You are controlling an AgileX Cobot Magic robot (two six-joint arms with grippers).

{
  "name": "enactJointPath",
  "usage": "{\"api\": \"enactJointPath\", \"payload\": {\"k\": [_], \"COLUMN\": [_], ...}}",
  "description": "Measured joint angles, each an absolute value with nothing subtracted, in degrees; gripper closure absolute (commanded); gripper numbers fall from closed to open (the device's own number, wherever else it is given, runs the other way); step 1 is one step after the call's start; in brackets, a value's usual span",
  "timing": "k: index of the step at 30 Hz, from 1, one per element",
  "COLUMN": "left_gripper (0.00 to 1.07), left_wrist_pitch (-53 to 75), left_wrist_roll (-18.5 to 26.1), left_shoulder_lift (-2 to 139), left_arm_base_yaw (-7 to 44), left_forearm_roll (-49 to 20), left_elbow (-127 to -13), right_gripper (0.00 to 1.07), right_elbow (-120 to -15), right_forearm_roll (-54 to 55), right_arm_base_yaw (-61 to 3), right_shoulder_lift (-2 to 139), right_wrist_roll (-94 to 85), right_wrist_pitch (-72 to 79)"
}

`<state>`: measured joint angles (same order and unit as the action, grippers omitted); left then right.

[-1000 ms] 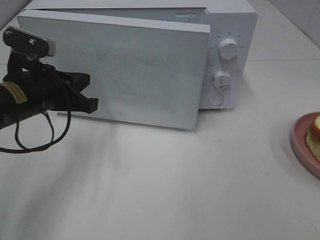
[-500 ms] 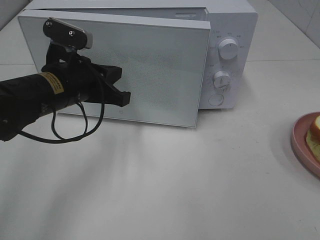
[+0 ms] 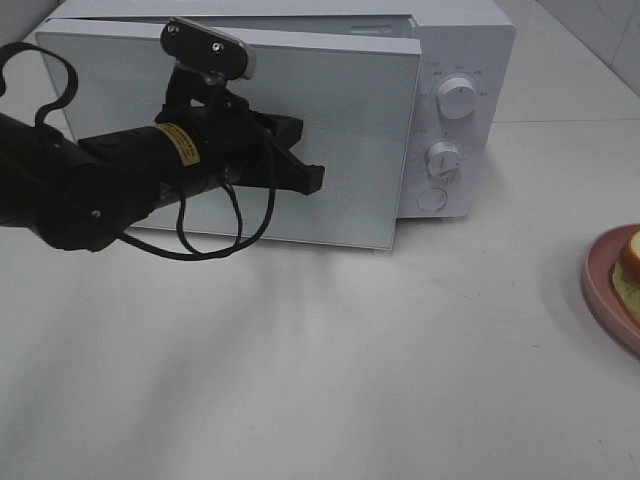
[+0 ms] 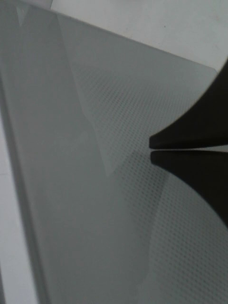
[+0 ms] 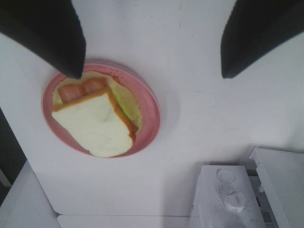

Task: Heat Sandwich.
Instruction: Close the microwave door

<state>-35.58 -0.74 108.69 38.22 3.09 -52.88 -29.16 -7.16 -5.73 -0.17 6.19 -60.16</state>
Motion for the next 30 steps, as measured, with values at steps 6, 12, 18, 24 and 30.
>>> {"api": "enactJointPath", "payload": {"k": [6, 12, 18, 24, 30], "left_gripper": [1.06, 1.06, 1.06, 1.06, 1.06], "left_wrist_pitch": [-33.6, -32.1, -31.0, -29.2, -27.0], "left_wrist_roll": [-0.7, -0.7, -0.7, -0.7, -0.7], "left_shoulder_lift": [111.0, 113.2, 114.4, 116.1, 118.4], "left_arm_base_yaw": [39.8, 40.2, 40.2, 40.7, 41.4], "left_forearm_roll": [3.1, 2.9, 2.9, 3.5, 4.4], "left_elbow": [-57.3, -61.1, -64.2, -66.5, -70.1], "right_gripper": [0.31, 0.31, 0.31, 0.31, 0.31], "right_elbow": [-29.2, -29.2, -29.2, -29.2, -29.2], "right_forearm_roll": [-7.2, -7.2, -7.2, -7.2, -7.2], "right_arm_base_yaw": [-5.7, -5.7, -5.7, -5.7, -5.7], "right_shoulder_lift": [-0.2, -0.2, -0.2, -0.2, -0.2], "right_wrist_roll": [6.2, 6.2, 6.2, 6.2, 6.2], "right_wrist_pitch": [-60.2, -60.2, -60.2, -60.2, -60.2]}}
